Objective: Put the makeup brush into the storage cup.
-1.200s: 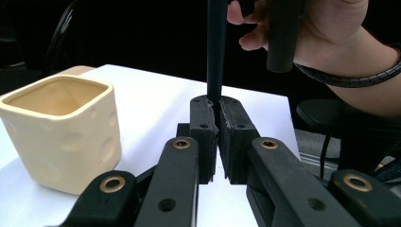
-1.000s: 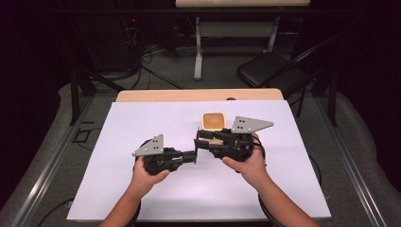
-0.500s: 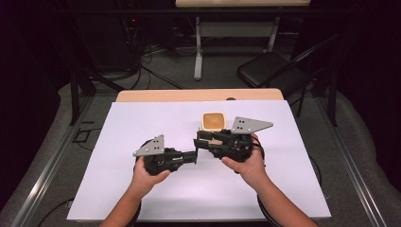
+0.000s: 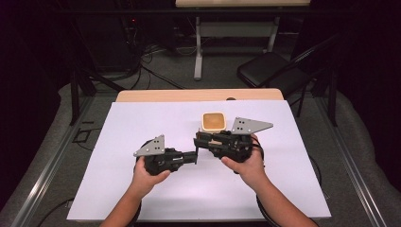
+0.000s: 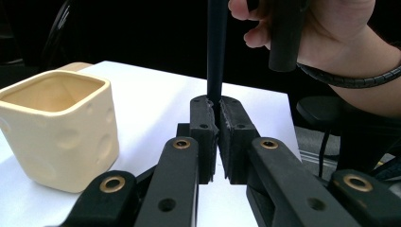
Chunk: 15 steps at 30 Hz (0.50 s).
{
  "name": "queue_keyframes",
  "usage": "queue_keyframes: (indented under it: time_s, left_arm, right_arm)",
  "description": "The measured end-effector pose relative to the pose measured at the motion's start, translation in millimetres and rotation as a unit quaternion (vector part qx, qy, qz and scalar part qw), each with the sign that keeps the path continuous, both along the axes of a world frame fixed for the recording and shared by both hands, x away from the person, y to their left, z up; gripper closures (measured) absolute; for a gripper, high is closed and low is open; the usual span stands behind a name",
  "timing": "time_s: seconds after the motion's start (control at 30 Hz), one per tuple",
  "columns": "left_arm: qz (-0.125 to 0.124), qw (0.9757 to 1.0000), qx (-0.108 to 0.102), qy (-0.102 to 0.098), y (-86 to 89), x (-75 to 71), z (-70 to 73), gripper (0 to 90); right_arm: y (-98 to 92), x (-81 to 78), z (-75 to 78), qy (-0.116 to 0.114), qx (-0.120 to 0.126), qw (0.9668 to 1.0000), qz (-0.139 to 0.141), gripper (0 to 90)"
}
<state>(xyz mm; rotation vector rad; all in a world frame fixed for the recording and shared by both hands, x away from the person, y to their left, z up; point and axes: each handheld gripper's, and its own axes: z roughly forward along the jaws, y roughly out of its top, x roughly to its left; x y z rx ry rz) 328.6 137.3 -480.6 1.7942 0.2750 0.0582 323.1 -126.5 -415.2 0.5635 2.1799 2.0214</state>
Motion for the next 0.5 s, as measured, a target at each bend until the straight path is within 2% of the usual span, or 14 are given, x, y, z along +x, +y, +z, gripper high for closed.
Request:
queue_keyframes:
  time_s: [0.27,0.5]
  left_arm:
    - [0.0,1.0,0.0,-0.002,-1.0,-0.4,0.3,84.7]
    - [-0.002,1.0,-0.001,0.0,-1.3,-0.1,-0.2,84.7]
  right_arm:
    - [-1.0,0.2,0.0,-0.002,-0.001,1.0,-0.003,82.6]
    - [-1.6,0.3,0.3,-0.003,-0.005,1.0,-0.006,83.6]
